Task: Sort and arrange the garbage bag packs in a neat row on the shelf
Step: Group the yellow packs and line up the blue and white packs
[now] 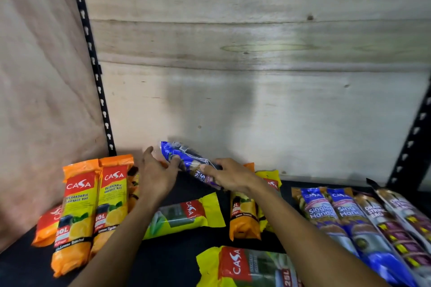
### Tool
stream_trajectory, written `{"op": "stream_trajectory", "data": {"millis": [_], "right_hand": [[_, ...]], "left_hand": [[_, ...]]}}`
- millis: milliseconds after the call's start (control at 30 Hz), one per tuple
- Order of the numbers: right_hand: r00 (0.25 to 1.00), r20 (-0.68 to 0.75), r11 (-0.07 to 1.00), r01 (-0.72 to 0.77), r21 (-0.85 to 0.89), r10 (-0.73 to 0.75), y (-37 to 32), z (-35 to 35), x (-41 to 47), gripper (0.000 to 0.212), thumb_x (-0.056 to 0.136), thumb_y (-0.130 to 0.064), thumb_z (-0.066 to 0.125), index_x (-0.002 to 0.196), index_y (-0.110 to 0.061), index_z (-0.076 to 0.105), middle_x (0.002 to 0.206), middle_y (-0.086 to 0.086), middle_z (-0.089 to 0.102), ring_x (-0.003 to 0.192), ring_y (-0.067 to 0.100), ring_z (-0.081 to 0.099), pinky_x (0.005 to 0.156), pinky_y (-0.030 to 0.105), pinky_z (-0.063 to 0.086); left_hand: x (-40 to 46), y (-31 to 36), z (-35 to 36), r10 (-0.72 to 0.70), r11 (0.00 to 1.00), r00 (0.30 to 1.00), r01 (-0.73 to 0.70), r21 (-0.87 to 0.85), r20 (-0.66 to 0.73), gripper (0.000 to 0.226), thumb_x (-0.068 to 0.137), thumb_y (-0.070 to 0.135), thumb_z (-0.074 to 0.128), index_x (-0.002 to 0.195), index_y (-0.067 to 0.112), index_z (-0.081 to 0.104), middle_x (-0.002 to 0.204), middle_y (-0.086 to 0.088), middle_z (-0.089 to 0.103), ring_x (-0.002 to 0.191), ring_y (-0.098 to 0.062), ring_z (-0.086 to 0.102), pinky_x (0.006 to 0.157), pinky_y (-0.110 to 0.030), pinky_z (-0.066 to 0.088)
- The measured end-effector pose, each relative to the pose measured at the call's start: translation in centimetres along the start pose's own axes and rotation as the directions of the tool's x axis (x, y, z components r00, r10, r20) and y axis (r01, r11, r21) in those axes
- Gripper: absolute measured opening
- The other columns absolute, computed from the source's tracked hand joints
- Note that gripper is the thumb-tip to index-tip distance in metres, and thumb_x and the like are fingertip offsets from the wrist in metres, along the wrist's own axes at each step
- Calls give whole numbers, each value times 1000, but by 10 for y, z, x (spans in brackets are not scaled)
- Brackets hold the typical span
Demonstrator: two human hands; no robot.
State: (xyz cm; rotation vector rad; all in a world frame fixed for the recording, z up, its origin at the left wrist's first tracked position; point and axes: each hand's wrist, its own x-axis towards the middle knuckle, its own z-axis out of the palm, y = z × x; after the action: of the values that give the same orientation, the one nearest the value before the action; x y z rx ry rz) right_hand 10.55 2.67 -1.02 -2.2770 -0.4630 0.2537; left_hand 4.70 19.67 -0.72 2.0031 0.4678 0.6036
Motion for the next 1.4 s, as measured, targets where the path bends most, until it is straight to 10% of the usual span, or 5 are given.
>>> {"op": "stream_trajectory", "data": {"millis": [333, 600, 767, 900, 1400], "right_hand": [[984, 91, 805, -178, 565, 153, 31, -33, -80, 50, 99, -56, 43, 126, -16, 60, 106, 8, 76, 91, 23, 75, 75, 43, 62], [986, -141, 983, -70, 171, 94, 50, -63, -115, 19, 83, -36, 76, 96, -30, 63, 95, -4, 74, 88, 12, 71, 77, 32, 60], [896, -358, 964, -259, 63, 264, 72, -82, -133, 34, 78, -46, 69, 101, -21, 67, 91, 1, 73, 75, 16, 69, 59, 25, 52], [794, -494, 887, -453, -91, 355, 79, -91, -159, 43, 83, -53, 63, 101, -15, 59, 94, 4, 64, 73, 18, 59, 52, 24, 34], [734, -508, 773, -605, -190, 450, 90, -87, -208, 75, 90, -56, 57, 147, -12, 35, 146, 13, 46, 127, 33, 52, 97, 38, 44]], "left_hand": [[-46, 43, 53, -112, 815, 848, 377, -441, 518, 37, 90, 34, 66, 118, 11, 62, 99, -10, 75, 78, -20, 75, 64, -30, 60], [-79, 75, 89, -4, 838, 787, 338, -427, 617, 32, 91, 27, 67, 115, 6, 64, 94, -12, 77, 73, -21, 75, 55, -28, 58], [-103, 67, 106, 251, 967, 837, -192, -168, 487, 27, 96, 37, 56, 114, 21, 67, 112, 1, 72, 95, -14, 65, 86, -27, 49], [-115, 30, 115, 449, 803, 724, -584, 119, 523, 39, 97, 47, 47, 130, 32, 60, 133, 8, 62, 124, -17, 54, 101, -33, 43], [-116, 10, 122, 367, 776, 688, -598, 202, 626, 46, 96, 52, 46, 140, 38, 49, 149, 8, 48, 141, -20, 31, 115, -36, 23]]}}
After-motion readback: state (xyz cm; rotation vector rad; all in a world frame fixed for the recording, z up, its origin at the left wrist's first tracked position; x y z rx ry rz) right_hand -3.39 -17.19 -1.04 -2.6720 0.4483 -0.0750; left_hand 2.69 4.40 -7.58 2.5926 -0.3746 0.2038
